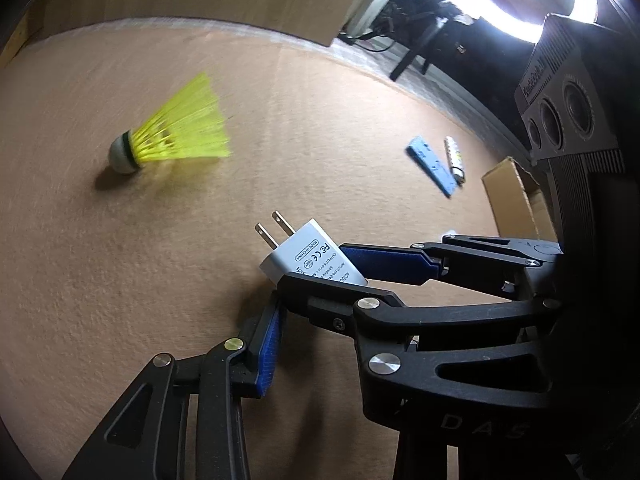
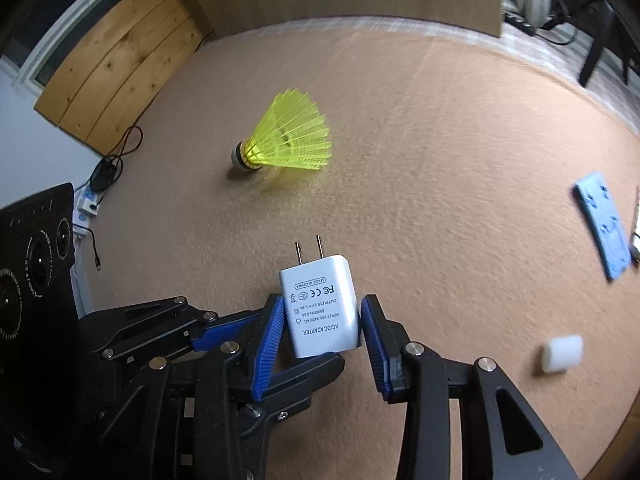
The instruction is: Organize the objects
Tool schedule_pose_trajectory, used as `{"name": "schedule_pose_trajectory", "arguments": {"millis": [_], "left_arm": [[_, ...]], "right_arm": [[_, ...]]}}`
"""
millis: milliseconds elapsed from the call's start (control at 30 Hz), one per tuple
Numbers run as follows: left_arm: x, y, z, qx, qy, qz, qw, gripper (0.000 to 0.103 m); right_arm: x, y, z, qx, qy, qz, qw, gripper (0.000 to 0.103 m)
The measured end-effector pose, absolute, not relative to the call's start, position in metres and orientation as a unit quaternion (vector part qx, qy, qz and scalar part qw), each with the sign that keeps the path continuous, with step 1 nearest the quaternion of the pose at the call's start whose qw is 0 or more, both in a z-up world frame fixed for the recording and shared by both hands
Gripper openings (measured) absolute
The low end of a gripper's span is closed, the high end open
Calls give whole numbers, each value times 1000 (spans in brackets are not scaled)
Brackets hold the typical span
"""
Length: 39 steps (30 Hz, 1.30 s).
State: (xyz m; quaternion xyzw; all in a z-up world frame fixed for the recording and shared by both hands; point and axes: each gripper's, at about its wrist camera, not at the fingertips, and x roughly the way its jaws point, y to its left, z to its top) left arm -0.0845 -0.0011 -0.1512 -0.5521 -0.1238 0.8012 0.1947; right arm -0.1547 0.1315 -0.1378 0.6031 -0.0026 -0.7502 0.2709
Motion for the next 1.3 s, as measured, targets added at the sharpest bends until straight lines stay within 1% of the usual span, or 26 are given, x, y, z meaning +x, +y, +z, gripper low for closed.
{"name": "schedule_pose_trajectory", "arguments": {"millis": [267,300,333,367,467,533,600,733,767,800,833,867,900,933,1000,1167,1267,1300], "left_arm": [[-74,53,-125,-537,-90,805,236,39],[-72,65,-121,-534,-90,802,251,37],[-72,74,-120,-536,-87,799,257,36],[-70,87,-118,-536,-83,797,265,34],[-66,124,-110,-523,-52,803,281,33],[-67,141,-111,-526,-47,796,296,28],[-64,150,-112,-531,-42,791,302,27],[-53,145,-114,-533,-27,791,297,27],[-52,140,-116,-536,-28,792,292,28],[-52,133,-117,-539,-32,792,285,31],[-51,125,-118,-542,-40,792,279,32],[-50,117,-119,-543,-49,792,273,32],[-51,110,-119,-545,-52,793,268,32],[-51,102,-119,-544,-53,796,260,32],[-49,85,-117,-540,-61,803,245,32],[-47,39,-119,-536,-77,817,201,32],[-53,25,-125,-540,-86,815,192,32],[-55,24,-126,-539,-83,815,194,34]], "right_arm": [[-131,183,-107,571,-18,-785,238,36],[-128,195,-104,569,-35,-784,246,17],[-126,203,-102,572,-54,-778,254,5],[-122,213,-99,571,-61,-781,246,4],[-114,236,-90,556,-45,-802,211,4],[-111,260,-92,558,-67,-803,198,4],[-105,284,-90,551,-88,-808,189,4],[-98,313,-88,542,-114,-812,184,4],[-98,316,-89,542,-118,-811,185,5],[-98,317,-90,544,-121,-809,186,7],[-100,318,-93,546,-125,-806,188,16],[-101,319,-95,548,-128,-805,188,22],[-102,318,-98,549,-134,-804,185,33],[-104,318,-100,551,-142,-802,184,36],[-107,314,-105,555,-155,-794,195,36],[-112,296,-112,564,-151,-783,215,36],[-120,284,-118,569,-155,-777,221,36],[-123,280,-120,573,-159,-773,223,36]]}}
